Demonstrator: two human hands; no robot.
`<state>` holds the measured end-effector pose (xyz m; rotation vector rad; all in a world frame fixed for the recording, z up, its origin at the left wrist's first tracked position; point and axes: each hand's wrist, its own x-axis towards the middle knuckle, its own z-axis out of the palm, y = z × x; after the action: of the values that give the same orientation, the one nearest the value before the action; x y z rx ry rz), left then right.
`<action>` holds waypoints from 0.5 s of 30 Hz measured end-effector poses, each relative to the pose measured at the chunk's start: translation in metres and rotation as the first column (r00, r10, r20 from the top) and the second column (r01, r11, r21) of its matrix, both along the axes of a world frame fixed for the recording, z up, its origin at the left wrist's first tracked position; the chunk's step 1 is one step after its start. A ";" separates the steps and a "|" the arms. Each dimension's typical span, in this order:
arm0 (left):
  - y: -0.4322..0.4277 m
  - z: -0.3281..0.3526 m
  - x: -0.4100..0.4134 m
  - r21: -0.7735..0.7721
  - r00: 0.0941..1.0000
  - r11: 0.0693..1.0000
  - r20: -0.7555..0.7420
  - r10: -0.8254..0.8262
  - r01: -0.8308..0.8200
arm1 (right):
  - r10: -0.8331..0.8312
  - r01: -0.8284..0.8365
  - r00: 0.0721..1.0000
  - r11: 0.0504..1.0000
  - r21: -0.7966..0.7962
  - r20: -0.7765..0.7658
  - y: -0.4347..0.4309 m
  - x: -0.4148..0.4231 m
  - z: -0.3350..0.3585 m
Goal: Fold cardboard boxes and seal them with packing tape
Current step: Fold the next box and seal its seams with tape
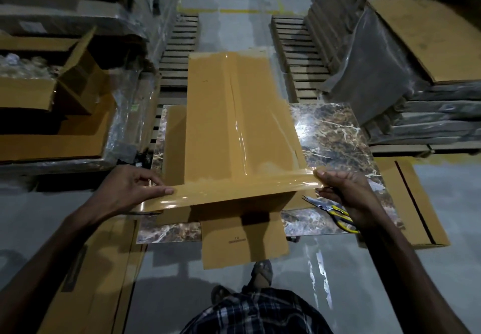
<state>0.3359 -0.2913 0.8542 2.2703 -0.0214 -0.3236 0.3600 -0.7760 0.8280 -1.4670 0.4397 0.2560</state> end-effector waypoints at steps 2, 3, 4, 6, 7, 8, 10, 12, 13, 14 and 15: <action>0.001 -0.005 0.001 -0.036 1.000 0.999 -0.024 -0.021 0.020 | -0.015 0.015 1.000 1.000 0.012 -0.022 0.001 0.001 -0.008; 0.001 -0.008 0.001 -0.052 0.999 0.998 -0.034 -0.033 0.032 | -0.031 0.031 0.999 0.999 0.016 -0.038 0.002 0.001 -0.012; 0.000 -0.011 0.001 -0.061 0.998 0.997 -0.034 -0.048 0.046 | -0.044 0.045 0.998 0.999 0.024 -0.054 0.002 0.001 -0.016; -0.001 -0.014 0.001 -0.058 0.999 0.997 -0.023 -0.047 0.046 | -0.053 0.055 0.996 0.998 0.032 -0.077 0.004 0.001 -0.021; 0.000 -0.016 0.001 -0.049 0.999 0.998 -0.017 -0.034 0.033 | -0.051 0.053 0.995 0.998 0.025 -0.082 0.006 0.002 -0.022; 0.001 -0.017 0.001 -0.033 1.000 0.999 -0.013 -0.027 0.027 | -0.051 0.052 0.995 0.999 0.016 -0.080 0.007 0.002 -0.023; 0.001 -0.019 0.000 -0.001 1.000 1.000 -0.018 -0.016 0.015 | -0.053 0.053 0.996 0.999 0.009 -0.072 0.010 0.003 -0.025; 0.001 -0.021 0.001 0.020 1.000 1.000 -0.013 -0.002 0.003 | -0.071 0.071 0.995 0.997 0.001 -0.069 0.011 0.005 -0.030; 0.001 -0.021 0.001 0.027 1.000 1.000 -0.007 0.002 -0.002 | -0.081 0.081 0.994 0.997 -0.003 -0.072 0.011 0.006 -0.033; -0.001 -0.022 0.001 0.032 1.000 0.999 0.001 0.001 -0.001 | -0.090 0.089 0.992 0.996 -0.007 -0.083 0.012 0.007 -0.035; -0.002 -0.022 0.001 0.035 1.000 0.999 0.006 -0.002 0.002 | -0.095 0.094 0.991 0.995 -0.010 -0.094 0.012 0.008 -0.037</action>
<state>0.3371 -0.2932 0.8326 2.3062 -0.0211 -0.3208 0.3675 -0.7643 0.7908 -1.4395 0.5850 0.2489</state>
